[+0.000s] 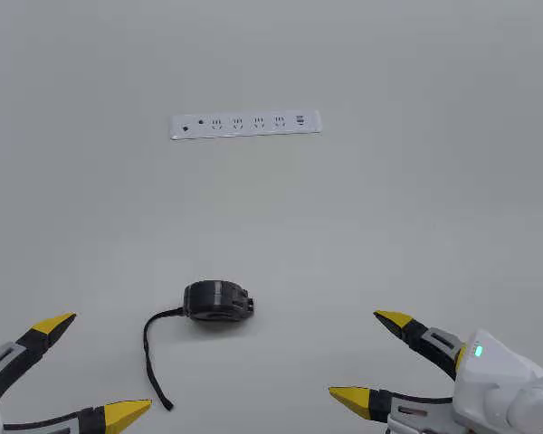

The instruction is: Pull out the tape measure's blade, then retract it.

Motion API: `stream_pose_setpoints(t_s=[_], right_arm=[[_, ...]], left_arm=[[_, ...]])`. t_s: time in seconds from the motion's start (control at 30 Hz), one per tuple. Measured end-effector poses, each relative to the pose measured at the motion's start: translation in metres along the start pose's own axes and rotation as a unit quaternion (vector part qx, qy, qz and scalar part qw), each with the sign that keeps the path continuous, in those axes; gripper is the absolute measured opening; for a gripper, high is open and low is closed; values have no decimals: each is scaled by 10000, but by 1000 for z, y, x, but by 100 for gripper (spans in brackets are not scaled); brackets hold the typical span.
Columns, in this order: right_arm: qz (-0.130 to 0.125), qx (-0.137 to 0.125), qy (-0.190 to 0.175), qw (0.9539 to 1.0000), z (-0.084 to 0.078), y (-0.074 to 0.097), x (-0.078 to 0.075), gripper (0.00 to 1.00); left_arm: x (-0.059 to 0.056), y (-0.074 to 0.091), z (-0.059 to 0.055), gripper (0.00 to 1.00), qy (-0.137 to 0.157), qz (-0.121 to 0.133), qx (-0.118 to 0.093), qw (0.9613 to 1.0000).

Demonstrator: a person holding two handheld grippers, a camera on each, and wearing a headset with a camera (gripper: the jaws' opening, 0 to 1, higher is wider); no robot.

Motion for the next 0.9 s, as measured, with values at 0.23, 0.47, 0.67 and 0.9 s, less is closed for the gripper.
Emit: stream_pose_setpoints(t_s=[0.23, 0.47, 0.67, 0.9], right_arm=[[8, -11, 31, 10000, 0, 0, 1, 73], [-2, -22, 47, 10000, 1, 0, 2, 73], [9, -14, 46, 10000, 2, -1, 4, 73], [18, -16, 62, 10000, 2, -1, 5, 73]], left_arm=[[-1, 3, -1, 93, -16, 18, -14, 10000], [3, 5, -4, 93, -26, 15, -22, 10000], [4, 4, -5, 93, -23, 21, -38, 10000], [3, 3, -5, 93, -46, 8, -51, 10000]])
Point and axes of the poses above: the centre of the closed fingertips' face, and the gripper's own axes: y roughly backward along the fingers, x roughly to its left, z roughly out of its top, the point moved 2 cm from there along y, roughly backward along the fingers, and after that the axes turned 2 degrees about x, right-handed, at the moved point
